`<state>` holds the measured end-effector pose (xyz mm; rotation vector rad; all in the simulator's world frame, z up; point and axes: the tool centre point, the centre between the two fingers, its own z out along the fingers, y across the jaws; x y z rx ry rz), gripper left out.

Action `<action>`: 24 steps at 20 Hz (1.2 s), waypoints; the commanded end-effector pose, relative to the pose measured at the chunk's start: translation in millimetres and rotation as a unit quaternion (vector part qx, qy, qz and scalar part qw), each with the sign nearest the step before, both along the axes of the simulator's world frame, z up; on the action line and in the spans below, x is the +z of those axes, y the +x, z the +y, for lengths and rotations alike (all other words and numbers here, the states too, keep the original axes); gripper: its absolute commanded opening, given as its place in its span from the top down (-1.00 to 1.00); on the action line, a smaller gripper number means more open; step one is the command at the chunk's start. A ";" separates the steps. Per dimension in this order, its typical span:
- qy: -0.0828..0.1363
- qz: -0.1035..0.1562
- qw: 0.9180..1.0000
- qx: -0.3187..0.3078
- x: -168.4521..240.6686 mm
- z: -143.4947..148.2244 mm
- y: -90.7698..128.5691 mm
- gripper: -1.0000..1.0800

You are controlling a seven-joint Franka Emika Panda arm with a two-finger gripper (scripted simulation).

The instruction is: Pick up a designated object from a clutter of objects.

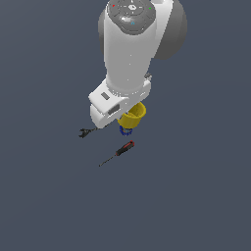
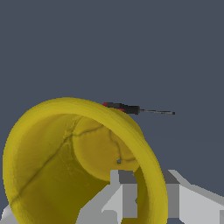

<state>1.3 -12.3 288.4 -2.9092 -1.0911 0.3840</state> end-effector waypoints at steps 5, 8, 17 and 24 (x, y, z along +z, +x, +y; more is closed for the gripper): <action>0.000 -0.001 1.000 0.000 51.7 25.6 19.4 1.00; 0.000 0.000 1.000 0.000 71.2 35.4 27.4 1.00; 0.000 0.000 1.000 -0.001 120.4 60.0 48.2 1.00; -0.001 0.000 1.000 -0.001 149.3 74.5 61.1 1.00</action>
